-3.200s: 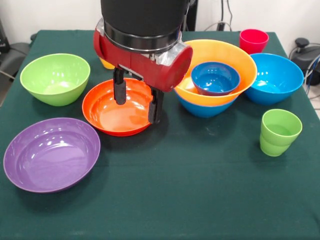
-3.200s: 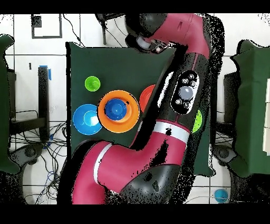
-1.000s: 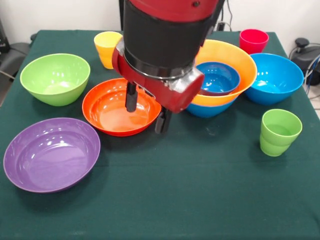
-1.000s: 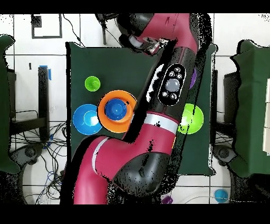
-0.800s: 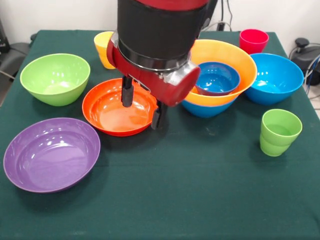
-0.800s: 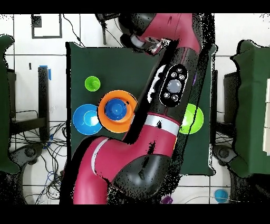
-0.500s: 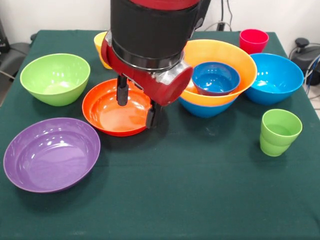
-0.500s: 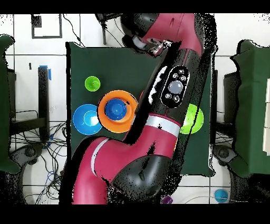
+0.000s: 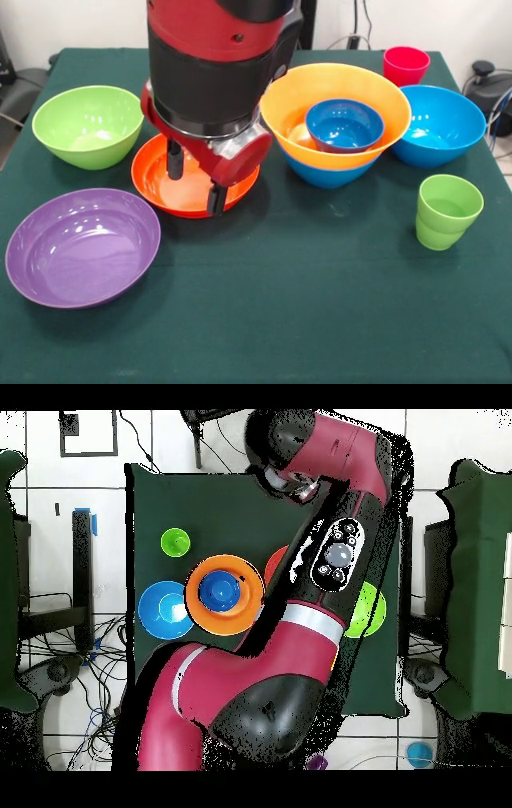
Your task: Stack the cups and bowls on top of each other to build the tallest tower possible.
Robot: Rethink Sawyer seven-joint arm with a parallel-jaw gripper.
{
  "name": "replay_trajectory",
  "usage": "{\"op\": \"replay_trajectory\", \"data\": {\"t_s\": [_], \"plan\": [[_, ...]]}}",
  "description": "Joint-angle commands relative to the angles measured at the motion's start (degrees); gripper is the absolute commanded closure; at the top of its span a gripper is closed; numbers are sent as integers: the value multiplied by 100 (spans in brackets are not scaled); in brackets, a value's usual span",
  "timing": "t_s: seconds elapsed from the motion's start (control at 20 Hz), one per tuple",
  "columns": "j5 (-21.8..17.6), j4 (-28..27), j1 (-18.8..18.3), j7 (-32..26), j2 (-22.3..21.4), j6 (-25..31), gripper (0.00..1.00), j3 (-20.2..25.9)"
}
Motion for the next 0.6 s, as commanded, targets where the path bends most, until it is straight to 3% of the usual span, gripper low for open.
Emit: {"op": "replay_trajectory", "data": {"t_s": [0.05, 0.6], "plan": [[-394, 632, 85, 220, 99, -276, 0, 576], [-384, 909, 232, 476, 153, -604, 0, 619]]}}
